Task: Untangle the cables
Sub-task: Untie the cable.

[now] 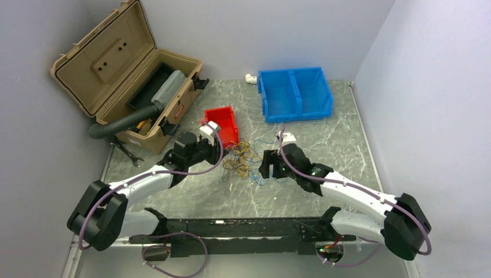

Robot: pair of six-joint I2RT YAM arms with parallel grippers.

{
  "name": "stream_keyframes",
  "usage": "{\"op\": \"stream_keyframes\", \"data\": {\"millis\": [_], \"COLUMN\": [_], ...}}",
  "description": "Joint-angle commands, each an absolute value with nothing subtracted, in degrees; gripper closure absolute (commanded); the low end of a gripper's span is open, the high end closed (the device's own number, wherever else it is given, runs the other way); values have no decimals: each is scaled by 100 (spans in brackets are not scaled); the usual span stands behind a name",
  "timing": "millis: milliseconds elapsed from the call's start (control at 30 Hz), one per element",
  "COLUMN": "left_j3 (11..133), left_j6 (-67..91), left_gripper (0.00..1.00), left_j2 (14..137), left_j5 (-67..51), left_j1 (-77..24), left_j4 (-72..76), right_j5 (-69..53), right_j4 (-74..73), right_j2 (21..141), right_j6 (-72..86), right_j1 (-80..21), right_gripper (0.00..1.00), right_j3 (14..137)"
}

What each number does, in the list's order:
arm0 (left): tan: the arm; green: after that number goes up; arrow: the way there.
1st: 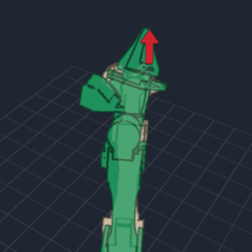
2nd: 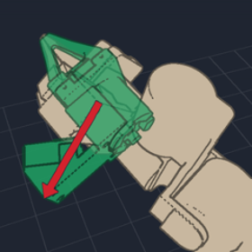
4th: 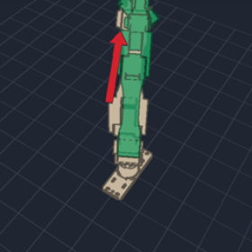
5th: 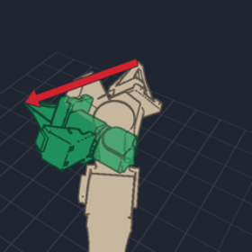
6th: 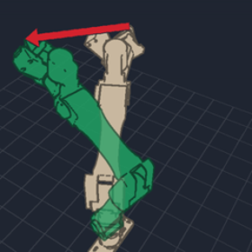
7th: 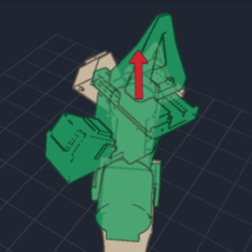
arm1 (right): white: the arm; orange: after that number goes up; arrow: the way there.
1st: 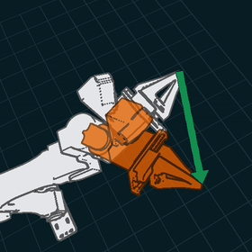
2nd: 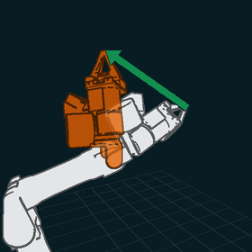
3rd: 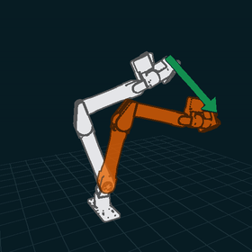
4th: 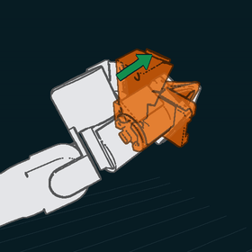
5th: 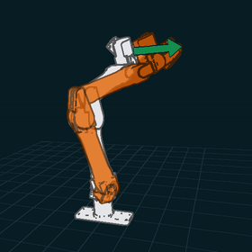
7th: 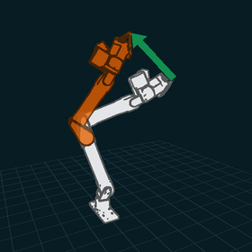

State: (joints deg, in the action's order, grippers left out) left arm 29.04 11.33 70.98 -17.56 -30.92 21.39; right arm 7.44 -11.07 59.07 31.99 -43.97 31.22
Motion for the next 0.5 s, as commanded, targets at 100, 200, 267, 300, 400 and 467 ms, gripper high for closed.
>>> {"op": "stream_keyframes", "data": {"millis": [100, 200, 267, 300, 400, 467], "left_j3": [3080, 3114, 3156, 3189, 3237, 3350], "left_j6": [1122, 1182, 1221, 1228, 1214, 1219], "left_gripper": [40, 28, 24, 22, 18, 17], "left_j2": [7028, 7135, 7192, 7216, 7313, 7495], "left_j5": [-1890, -1685, -1525, -1465, -1425, -1492], "left_j1": [-3069, -3071, -3068, -3070, -3072, -3070], "left_j4": [2201, 2099, 1978, 1899, 1796, 1713], "right_j5": [545, 530, 455, 374, 163, 68], "right_j4": [-238, -52, 202, 304, 450, 486], "right_j2": [6524, 6718, 6891, 7016, 7531, 7843], "right_j6": [2975, 3015, 3063, 3062, 3093, 3121], "right_j1": [-4403, -4403, -4403, -4401, -4403, -4409], "right_gripper": [20, 19, 17, 17, 17, 18], "right_j3": [3615, 3617, 3593, 3613, 3801, 3951]}}
